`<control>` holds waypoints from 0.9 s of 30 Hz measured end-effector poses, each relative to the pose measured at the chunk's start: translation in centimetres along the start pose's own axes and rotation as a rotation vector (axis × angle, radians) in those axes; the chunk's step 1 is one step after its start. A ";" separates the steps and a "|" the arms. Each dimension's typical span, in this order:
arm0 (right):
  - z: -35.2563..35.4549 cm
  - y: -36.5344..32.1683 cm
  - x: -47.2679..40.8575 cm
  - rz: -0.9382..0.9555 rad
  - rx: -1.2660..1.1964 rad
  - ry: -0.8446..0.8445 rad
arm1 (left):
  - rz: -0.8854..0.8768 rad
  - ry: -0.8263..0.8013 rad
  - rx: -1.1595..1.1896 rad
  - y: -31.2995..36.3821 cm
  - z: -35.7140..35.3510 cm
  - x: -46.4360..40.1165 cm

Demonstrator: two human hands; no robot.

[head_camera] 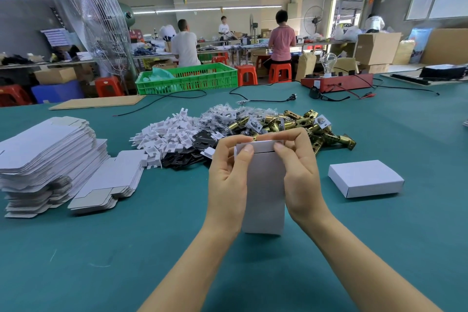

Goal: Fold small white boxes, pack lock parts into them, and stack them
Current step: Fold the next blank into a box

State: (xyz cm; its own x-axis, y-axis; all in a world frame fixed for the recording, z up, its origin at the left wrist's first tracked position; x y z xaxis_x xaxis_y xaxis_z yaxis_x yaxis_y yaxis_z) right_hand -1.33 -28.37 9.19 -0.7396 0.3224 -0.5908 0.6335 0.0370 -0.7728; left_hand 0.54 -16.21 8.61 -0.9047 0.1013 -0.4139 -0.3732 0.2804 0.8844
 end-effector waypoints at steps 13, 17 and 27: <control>0.1 -0.3 0.4 0.083 0.125 0.001 | -0.081 0.009 -0.076 0.5 0.0 0.4; 0.2 -0.2 0.4 0.067 0.103 0.012 | -0.047 -0.004 -0.034 0.4 0.0 0.2; 0.3 -0.1 0.1 0.039 0.094 0.019 | 0.018 -0.057 0.007 0.1 -0.1 -0.1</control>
State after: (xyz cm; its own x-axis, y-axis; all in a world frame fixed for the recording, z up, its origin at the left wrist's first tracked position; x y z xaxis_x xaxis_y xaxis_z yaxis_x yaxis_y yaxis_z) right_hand -1.55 -28.60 9.13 -0.7096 0.3397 -0.6172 0.6372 -0.0642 -0.7680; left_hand 0.60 -16.34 8.79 -0.8980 0.1606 -0.4097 -0.3552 0.2849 0.8903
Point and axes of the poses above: each hand's wrist, its own x-axis away from the middle knuckle, its own z-axis out of the back of the hand, y = z × x, the point moved 8 cm from there along -x, towards the middle knuckle, and after that the axes turned 3 degrees about z, right-handed, at the moved point
